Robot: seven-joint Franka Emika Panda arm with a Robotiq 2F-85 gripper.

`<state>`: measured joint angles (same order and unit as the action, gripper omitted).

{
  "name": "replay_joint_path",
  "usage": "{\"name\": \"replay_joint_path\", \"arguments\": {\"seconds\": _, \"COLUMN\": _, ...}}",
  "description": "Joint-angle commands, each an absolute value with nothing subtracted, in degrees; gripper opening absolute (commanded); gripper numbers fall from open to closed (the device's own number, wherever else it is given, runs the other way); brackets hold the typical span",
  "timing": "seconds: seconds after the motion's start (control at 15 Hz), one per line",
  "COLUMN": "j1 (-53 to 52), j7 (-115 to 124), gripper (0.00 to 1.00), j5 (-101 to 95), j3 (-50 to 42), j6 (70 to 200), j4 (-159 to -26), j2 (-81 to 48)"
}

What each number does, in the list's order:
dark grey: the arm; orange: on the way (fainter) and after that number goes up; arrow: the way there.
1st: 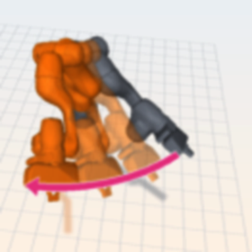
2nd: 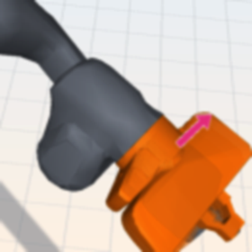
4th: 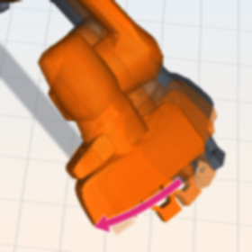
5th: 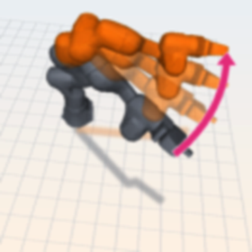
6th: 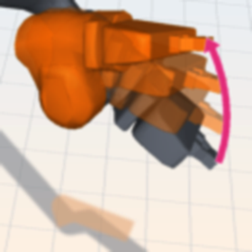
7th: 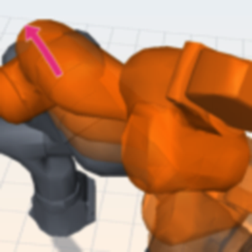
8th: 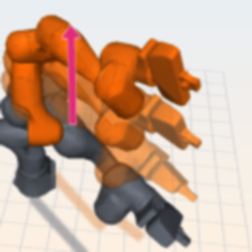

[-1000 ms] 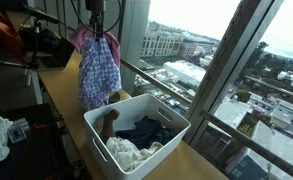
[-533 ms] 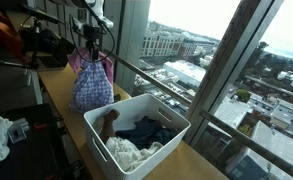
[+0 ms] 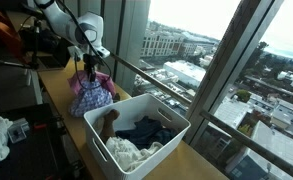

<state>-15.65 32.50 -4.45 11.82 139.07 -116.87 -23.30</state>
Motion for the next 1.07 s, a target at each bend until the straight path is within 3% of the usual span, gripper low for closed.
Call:
{"name": "replay_joint_path", "arguments": {"seconds": 0.0, "j1": -18.9, "j7": 32.3, "gripper": 0.27, "j5": -4.7, "j3": 8.1, "j6": 140.2, "j4": -111.8, "j2": -30.6}}
{"name": "replay_joint_path", "arguments": {"seconds": 0.67, "j1": -10.3, "j7": 25.3, "gripper": 0.99, "j5": -1.4, "j3": 2.2, "j6": 135.4, "j4": -114.5, "j2": -17.3}}
{"name": "replay_joint_path", "arguments": {"seconds": 1.0, "j1": -6.0, "j7": 23.9, "gripper": 1.0, "j5": -2.7, "j3": -0.2, "j6": 132.9, "j4": -115.0, "j2": -13.4}}
